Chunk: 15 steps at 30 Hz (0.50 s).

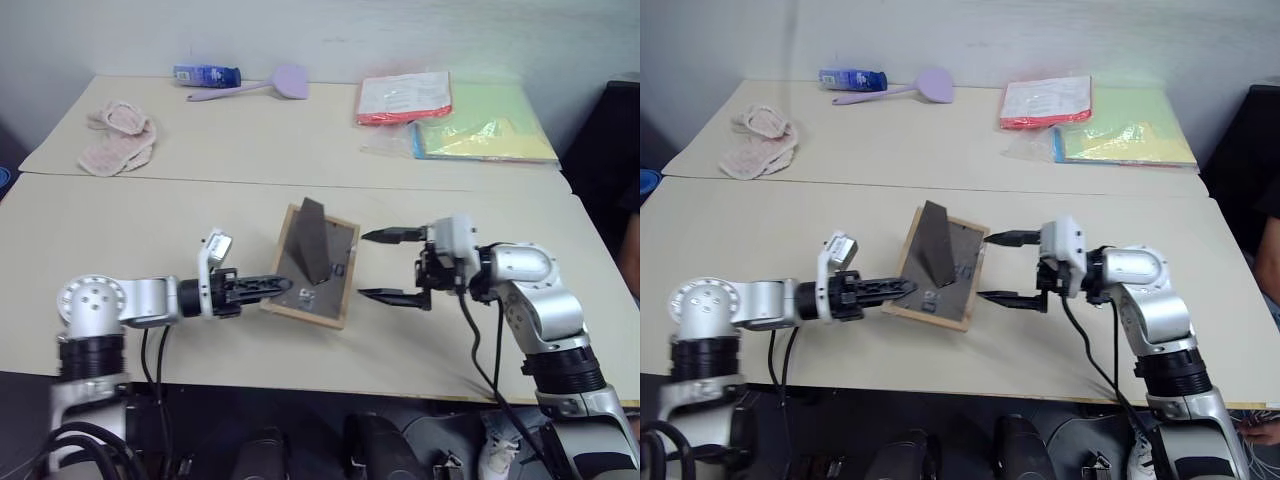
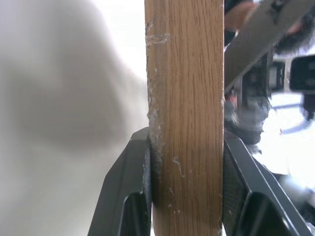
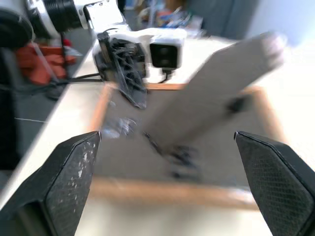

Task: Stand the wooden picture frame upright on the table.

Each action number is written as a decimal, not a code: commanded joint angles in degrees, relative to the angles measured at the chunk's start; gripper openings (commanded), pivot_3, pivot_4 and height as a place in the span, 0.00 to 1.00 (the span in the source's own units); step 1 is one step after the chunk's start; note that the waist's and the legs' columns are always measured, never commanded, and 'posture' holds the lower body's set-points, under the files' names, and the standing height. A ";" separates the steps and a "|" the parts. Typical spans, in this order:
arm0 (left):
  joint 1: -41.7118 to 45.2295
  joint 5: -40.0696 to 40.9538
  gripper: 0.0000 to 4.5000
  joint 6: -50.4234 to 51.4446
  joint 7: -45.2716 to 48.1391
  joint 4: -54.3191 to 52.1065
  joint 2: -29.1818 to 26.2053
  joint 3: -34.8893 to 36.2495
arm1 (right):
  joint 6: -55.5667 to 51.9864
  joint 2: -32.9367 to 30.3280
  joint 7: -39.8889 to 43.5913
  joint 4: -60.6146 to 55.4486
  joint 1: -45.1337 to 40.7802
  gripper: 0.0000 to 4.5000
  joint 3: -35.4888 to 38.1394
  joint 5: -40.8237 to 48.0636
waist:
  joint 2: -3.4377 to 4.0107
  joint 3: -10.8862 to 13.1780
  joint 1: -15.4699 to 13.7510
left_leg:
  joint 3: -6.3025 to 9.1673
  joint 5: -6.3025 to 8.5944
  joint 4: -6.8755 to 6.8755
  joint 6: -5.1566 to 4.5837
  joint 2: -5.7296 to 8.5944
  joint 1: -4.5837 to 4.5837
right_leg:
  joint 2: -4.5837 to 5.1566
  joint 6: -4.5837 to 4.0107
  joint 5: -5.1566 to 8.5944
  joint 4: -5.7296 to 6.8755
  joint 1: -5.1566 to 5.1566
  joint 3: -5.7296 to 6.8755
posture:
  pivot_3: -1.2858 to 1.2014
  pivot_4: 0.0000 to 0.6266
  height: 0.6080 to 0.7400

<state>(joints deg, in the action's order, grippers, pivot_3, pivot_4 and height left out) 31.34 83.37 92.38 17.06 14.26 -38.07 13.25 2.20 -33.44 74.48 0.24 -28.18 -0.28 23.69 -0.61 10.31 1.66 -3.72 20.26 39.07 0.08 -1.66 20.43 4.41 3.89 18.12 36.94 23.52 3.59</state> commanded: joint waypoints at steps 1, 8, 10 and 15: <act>3.21 12.54 0.28 0.12 0.16 4.96 -3.44 -4.84 | 19.33 -0.58 2.82 4.42 -0.29 0.99 1.04 -5.23 | -0.01 0.00 -0.05 | 0.01 0.00 0.01 0.00 -0.01 0.00 | 0.01 0.00 0.00 -0.02 -0.01 0.01 | 0.52 0.24 1.00; 6.40 27.02 0.28 -1.92 -6.48 8.90 -5.24 -12.83 | 46.70 4.52 -7.97 16.30 -3.65 0.99 -4.50 -21.44 | -0.02 0.02 0.14 | 0.01 -0.02 0.04 0.03 -0.01 0.00 | 0.04 0.00 0.00 0.01 0.00 0.01 | 0.52 0.24 1.00; 6.42 29.42 0.28 -2.69 -7.00 8.40 -5.72 -14.80 | 50.96 5.96 -12.42 19.00 -4.50 0.99 -5.14 -25.10 | -0.02 0.02 0.30 | 0.01 -0.03 0.04 0.05 -0.03 0.00 | 0.02 0.00 0.00 0.02 0.01 0.01 | 0.52 0.24 1.00; 6.42 29.63 0.28 -2.96 -6.08 7.56 -6.94 -16.51 | 56.69 7.90 -22.38 22.61 -7.07 0.85 -5.73 -31.61 | -0.01 0.03 0.26 | 0.01 -0.06 0.11 0.07 -0.02 -0.01 | 0.02 -0.02 0.01 0.04 0.03 0.00 | 0.52 0.24 1.00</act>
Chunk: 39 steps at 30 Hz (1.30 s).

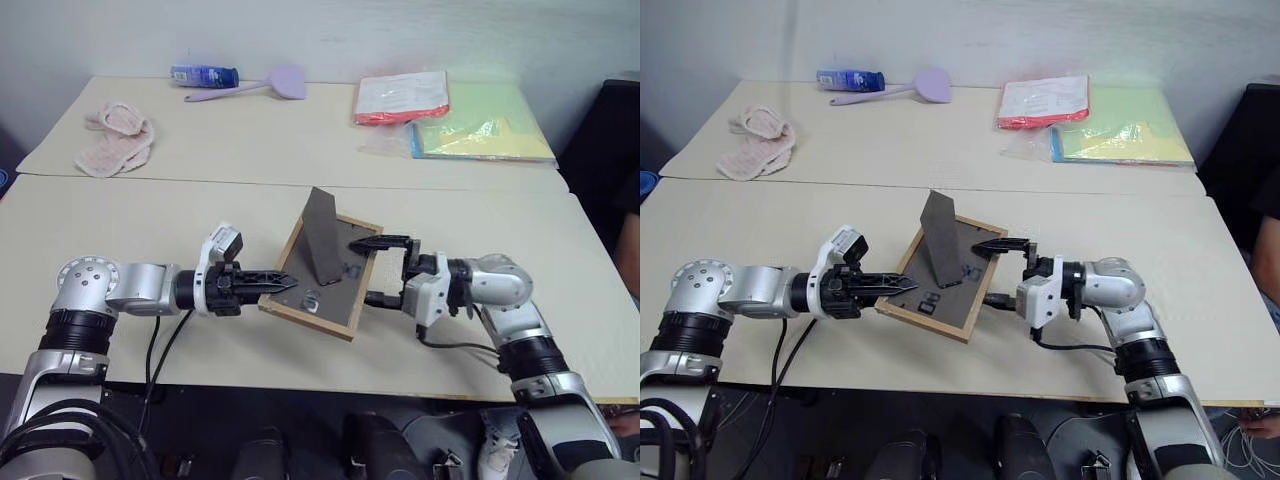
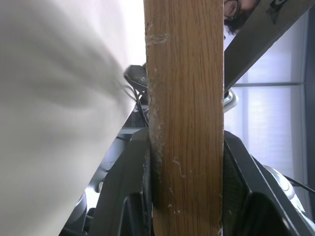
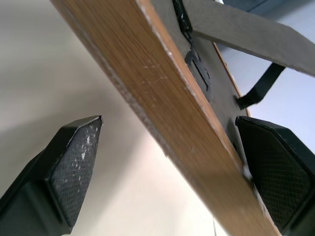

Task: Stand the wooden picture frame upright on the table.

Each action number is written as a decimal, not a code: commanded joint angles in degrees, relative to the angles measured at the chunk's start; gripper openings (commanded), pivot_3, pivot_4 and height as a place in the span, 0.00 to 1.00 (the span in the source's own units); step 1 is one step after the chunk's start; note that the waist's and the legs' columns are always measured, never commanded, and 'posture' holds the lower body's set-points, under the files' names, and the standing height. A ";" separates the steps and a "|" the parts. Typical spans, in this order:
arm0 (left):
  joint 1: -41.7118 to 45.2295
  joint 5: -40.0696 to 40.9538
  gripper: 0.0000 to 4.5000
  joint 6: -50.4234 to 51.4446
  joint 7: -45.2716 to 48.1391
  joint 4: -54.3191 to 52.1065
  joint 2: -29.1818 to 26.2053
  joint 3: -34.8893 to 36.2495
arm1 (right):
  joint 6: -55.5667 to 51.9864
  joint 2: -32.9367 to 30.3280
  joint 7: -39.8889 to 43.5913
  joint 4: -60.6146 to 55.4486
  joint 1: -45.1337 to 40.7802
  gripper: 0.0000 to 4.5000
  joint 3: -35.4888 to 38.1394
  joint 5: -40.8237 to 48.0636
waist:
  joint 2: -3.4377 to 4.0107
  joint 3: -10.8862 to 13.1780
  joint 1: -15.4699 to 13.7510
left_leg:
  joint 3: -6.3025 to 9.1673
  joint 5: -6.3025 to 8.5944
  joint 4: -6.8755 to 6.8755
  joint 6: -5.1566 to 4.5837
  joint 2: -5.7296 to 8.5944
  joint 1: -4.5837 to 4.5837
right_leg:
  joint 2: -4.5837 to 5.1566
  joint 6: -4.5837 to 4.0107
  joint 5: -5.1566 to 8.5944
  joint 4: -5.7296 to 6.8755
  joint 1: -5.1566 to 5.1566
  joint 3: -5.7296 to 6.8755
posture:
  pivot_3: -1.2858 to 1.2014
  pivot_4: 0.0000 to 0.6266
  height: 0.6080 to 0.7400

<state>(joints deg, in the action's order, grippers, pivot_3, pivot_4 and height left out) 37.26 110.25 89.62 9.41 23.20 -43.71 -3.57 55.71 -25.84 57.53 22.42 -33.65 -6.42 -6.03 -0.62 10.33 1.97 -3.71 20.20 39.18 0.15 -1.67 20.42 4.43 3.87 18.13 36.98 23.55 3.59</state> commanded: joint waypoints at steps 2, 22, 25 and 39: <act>0.29 2.75 0.28 -0.32 1.95 -1.62 -1.74 0.29 | 3.74 0.12 -8.19 1.20 -1.44 0.71 0.03 -3.27 | 0.00 0.00 -0.16 | 0.01 0.00 0.00 0.00 0.00 0.00 | 0.00 -0.01 0.00 0.01 -0.01 0.01 | 0.52 0.24 1.00; -26.46 -22.98 0.87 -29.54 17.25 -32.67 -10.44 26.79 | -20.47 -0.14 -4.18 -7.20 2.92 0.28 -3.60 23.50 | 0.09 0.06 0.40 | 0.12 -0.02 -0.06 0.02 -0.04 -0.02 | 0.03 -0.11 0.06 -0.13 -0.03 0.02 | 0.52 0.24 1.00; -29.19 -38.98 0.95 -42.24 28.78 -35.84 -10.58 25.04 | -39.70 -0.02 -2.84 -13.47 4.70 0.28 -1.80 35.55 | 0.13 0.08 -0.20 | 0.09 -0.01 -0.13 0.01 -0.01 0.00 | 0.02 -0.12 0.07 -0.14 -0.03 0.04 | 0.52 0.24 1.00; -32.44 -68.67 1.00 -68.33 48.47 -37.06 -5.30 16.20 | -95.19 -0.95 -8.55 -25.99 13.92 0.28 1.07 55.45 | 0.15 0.08 -0.34 | 0.03 0.06 -0.55 -0.07 -0.06 0.04 | 0.09 -0.15 0.08 -0.43 0.12 0.04 | 0.52 0.24 1.00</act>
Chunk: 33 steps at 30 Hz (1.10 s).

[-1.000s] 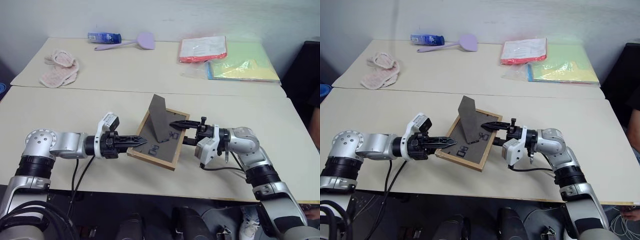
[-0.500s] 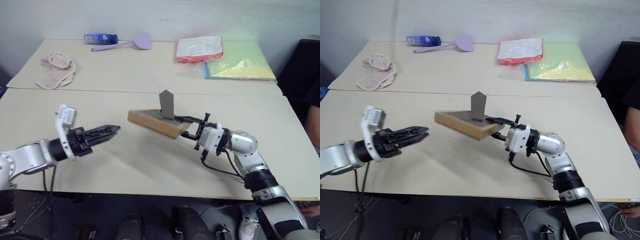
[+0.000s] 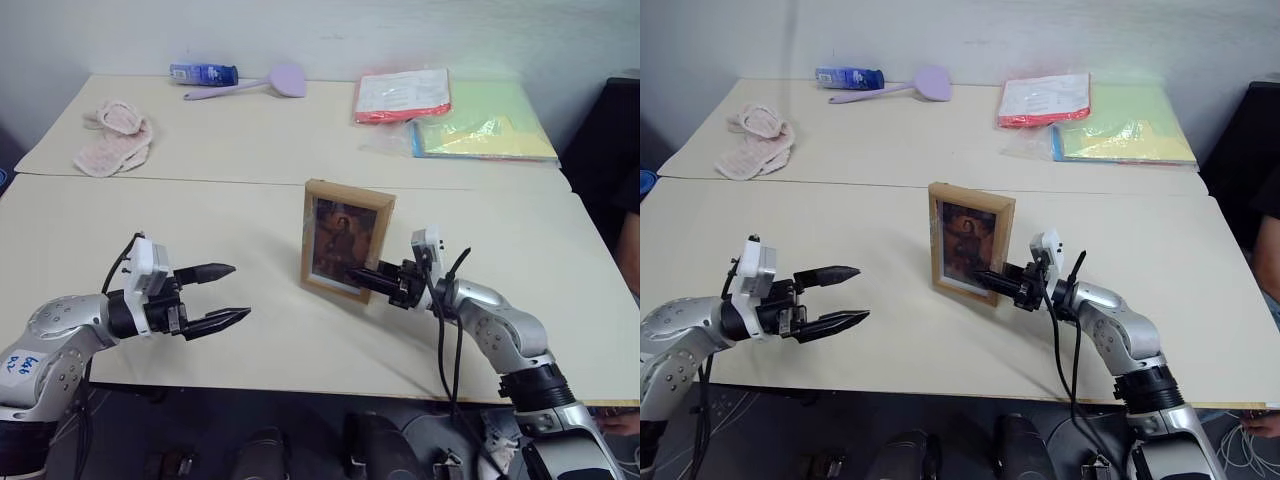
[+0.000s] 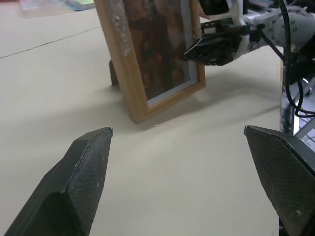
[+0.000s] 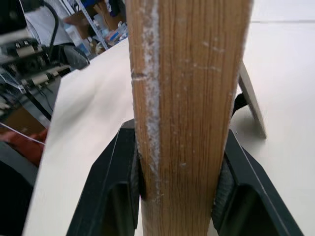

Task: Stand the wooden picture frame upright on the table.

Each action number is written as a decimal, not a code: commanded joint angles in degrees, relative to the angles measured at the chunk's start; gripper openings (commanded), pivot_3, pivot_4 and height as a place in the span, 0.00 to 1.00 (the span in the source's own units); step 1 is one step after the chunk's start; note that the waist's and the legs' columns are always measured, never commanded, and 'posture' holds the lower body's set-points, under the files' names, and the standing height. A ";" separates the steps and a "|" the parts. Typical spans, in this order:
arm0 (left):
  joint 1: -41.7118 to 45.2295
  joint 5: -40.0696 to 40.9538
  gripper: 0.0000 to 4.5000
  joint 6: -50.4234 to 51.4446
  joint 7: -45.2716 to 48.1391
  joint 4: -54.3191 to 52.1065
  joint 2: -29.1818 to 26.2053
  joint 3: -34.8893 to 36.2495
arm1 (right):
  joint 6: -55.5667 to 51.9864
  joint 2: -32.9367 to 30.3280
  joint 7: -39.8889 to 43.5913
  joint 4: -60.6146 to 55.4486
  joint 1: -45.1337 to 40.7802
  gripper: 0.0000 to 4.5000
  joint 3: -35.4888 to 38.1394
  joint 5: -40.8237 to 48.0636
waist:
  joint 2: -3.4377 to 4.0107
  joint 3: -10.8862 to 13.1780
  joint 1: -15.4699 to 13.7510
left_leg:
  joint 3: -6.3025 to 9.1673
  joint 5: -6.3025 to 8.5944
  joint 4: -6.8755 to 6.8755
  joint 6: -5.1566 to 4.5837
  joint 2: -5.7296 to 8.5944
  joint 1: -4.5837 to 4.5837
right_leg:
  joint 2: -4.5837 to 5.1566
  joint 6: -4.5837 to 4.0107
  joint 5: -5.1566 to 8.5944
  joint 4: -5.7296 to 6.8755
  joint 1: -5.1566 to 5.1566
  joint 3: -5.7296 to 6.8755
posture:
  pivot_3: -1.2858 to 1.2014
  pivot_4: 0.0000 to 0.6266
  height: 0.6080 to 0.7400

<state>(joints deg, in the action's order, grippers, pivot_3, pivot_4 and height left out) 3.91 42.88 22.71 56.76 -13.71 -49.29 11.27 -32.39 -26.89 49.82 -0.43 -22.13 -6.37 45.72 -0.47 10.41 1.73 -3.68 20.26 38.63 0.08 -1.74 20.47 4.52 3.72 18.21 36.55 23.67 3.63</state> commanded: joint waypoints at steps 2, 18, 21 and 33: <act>1.56 -1.99 1.00 -1.51 1.45 0.74 0.44 1.54 | -9.07 -0.49 -0.85 -4.70 4.54 0.28 1.01 3.57 | 0.00 0.00 -0.15 | 0.00 0.00 0.01 -0.04 0.01 -0.01 | 0.01 0.00 0.00 0.02 -0.02 0.00 | 0.52 0.24 1.00; 3.26 -6.34 1.00 -2.17 4.54 3.15 0.81 1.06 | 6.42 -0.25 4.25 -0.09 7.31 0.65 -0.57 -11.95 | -0.09 -0.11 -0.11 | -0.02 0.04 -0.01 -0.11 0.05 -0.21 | 0.03 0.04 -0.02 0.04 -0.22 -0.03 | 0.52 0.24 1.00; 1.49 -7.96 1.00 -3.44 5.43 4.16 0.33 1.65 | 7.39 -1.75 6.21 -3.58 7.69 0.79 2.00 -10.57 | -0.08 -0.11 -0.12 | -0.01 0.04 -0.01 -0.11 0.05 -0.14 | 0.03 0.04 -0.02 0.00 -0.16 -0.03 | 0.52 0.24 1.00; -12.88 -15.69 1.00 -16.04 5.89 9.81 1.15 10.46 | 31.92 -14.22 21.70 -6.62 20.30 0.99 14.50 -16.94 | -0.01 -0.05 -0.19 | -0.06 0.05 -0.30 -0.13 0.06 -0.19 | 0.02 0.04 -0.02 -0.14 -0.15 -0.01 | 0.52 0.24 1.00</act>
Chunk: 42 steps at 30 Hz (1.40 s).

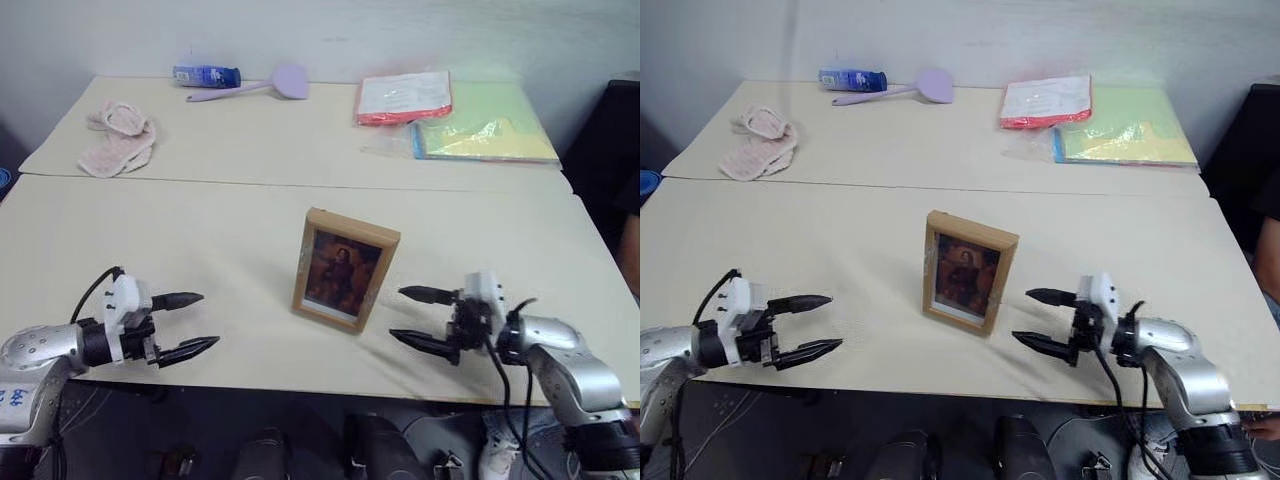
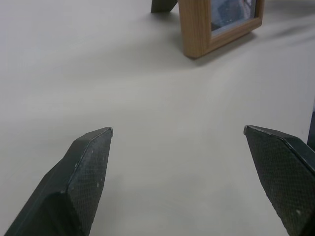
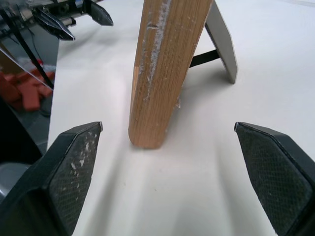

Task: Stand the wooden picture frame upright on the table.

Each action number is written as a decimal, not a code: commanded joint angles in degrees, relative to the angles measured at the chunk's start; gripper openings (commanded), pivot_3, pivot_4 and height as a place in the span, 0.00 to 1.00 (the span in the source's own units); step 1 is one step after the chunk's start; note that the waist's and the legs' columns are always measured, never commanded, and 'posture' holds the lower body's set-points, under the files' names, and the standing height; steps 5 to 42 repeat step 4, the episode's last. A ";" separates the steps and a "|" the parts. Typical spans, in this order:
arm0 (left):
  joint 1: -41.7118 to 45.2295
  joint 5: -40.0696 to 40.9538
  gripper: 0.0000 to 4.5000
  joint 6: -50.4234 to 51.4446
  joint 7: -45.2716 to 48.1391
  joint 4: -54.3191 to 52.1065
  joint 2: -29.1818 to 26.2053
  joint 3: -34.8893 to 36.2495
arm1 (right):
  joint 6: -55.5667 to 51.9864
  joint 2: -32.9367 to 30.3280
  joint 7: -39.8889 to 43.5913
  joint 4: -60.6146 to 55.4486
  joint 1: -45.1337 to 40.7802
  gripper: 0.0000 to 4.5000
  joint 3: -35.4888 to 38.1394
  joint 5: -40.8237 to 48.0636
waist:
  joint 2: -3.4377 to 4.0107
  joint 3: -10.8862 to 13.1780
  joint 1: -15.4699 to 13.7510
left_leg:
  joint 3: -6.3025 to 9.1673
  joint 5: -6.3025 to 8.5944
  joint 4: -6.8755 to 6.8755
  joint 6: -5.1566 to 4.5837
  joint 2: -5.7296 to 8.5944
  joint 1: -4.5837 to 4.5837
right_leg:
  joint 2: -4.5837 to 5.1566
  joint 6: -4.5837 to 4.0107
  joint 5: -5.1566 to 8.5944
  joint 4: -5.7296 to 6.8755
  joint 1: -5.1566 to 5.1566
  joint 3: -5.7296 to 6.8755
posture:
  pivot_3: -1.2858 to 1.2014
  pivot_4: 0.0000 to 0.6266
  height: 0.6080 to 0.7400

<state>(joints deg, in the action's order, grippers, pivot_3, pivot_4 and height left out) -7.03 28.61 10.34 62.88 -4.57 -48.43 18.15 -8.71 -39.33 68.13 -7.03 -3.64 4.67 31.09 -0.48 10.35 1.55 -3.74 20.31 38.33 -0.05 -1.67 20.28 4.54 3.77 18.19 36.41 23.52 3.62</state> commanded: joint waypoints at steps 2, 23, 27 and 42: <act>-3.50 -1.79 1.00 -4.97 -0.49 0.58 0.63 4.78 | 16.10 -2.33 5.49 2.35 3.60 0.99 4.85 -4.83 | -0.03 -0.01 -0.05 | 0.00 0.00 -0.05 -0.01 -0.01 -0.03 | -0.01 0.00 0.00 -0.03 -0.02 0.01 | 0.52 0.24 1.00; -4.93 -2.20 1.00 -5.94 -0.87 -0.29 1.12 5.51 | 22.97 -1.94 5.94 6.02 4.80 0.99 5.97 -7.07 | -0.04 -0.01 -0.05 | 0.00 -0.01 -0.07 0.00 0.00 -0.05 | -0.01 0.00 0.00 -0.06 -0.05 0.01 | 0.52 0.24 1.00; -4.93 -2.20 1.00 -5.94 -0.87 -0.29 1.12 5.51 | 22.97 -1.94 5.94 6.02 4.80 0.99 5.97 -7.07 | -0.04 -0.01 -0.05 | 0.00 -0.01 -0.07 0.00 0.00 -0.05 | -0.01 0.00 0.00 -0.06 -0.05 0.01 | 0.52 0.24 1.00; -4.93 -2.20 1.00 -5.94 -0.87 -0.29 1.12 5.51 | 22.97 -1.94 5.94 6.02 4.80 0.99 5.97 -7.07 | -0.04 -0.01 -0.05 | 0.00 -0.01 -0.07 0.00 0.00 -0.05 | -0.01 0.00 0.00 -0.06 -0.05 0.01 | 0.52 0.24 1.00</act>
